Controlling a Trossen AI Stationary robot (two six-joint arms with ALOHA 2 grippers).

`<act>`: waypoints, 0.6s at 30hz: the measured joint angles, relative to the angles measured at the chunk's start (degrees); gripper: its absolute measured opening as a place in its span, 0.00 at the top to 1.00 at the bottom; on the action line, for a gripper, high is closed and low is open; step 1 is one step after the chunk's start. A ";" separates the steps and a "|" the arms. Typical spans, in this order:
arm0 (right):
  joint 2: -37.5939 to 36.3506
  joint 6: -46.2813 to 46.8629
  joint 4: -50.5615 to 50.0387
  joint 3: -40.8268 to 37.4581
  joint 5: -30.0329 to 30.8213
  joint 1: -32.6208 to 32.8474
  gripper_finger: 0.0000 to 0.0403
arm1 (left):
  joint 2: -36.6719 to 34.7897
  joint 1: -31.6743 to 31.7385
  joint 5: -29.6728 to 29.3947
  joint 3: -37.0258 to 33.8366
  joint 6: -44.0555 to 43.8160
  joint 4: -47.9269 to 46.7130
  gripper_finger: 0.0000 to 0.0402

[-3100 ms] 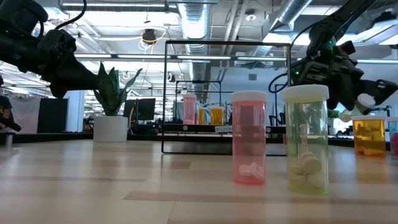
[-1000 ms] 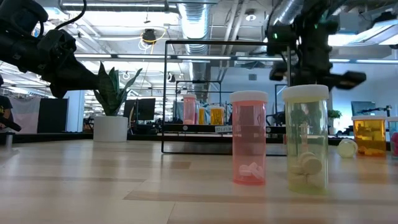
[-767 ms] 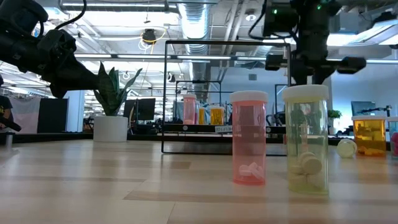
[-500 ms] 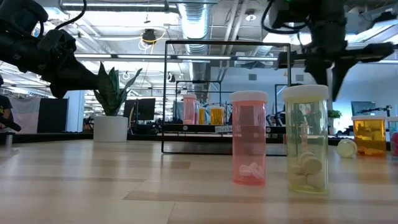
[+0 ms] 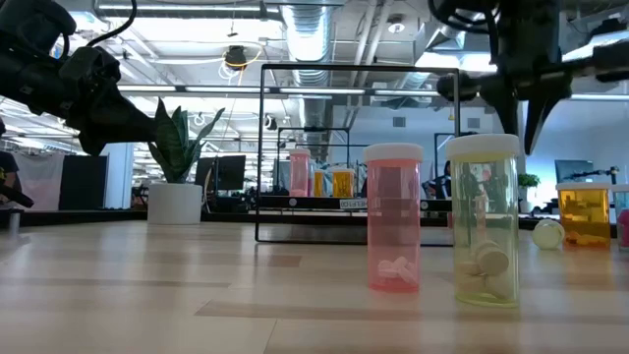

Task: Pick and place medicine bottles onto shelf by color
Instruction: Put the large orange pill bottle on the shelf aligned with the other large orange pill bottles

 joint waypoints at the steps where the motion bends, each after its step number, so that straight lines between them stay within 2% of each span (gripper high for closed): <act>1: 0.68 0.78 1.07 0.28 0.01 0.46 0.82 | -0.01 -0.01 0.02 0.01 0.00 0.02 0.68; 4: 1.80 1.35 1.81 -0.15 -0.10 1.27 0.82 | 0.06 -0.02 0.00 0.00 0.00 0.01 0.68; 8: 2.56 10.96 0.46 -0.03 -0.03 1.84 0.82 | 0.11 0.00 0.00 0.00 0.00 0.02 0.68; 10: 2.98 12.84 -0.30 0.04 0.00 1.84 0.80 | 0.23 -0.01 -0.02 0.02 0.00 0.01 0.68; 13: 3.17 13.04 0.71 0.05 -0.41 1.84 0.74 | 0.22 -0.01 -0.02 0.01 0.00 0.02 0.68; 18: 3.32 13.08 0.93 -0.01 -1.42 1.88 0.56 | 0.22 -0.02 0.02 0.00 0.00 0.02 0.68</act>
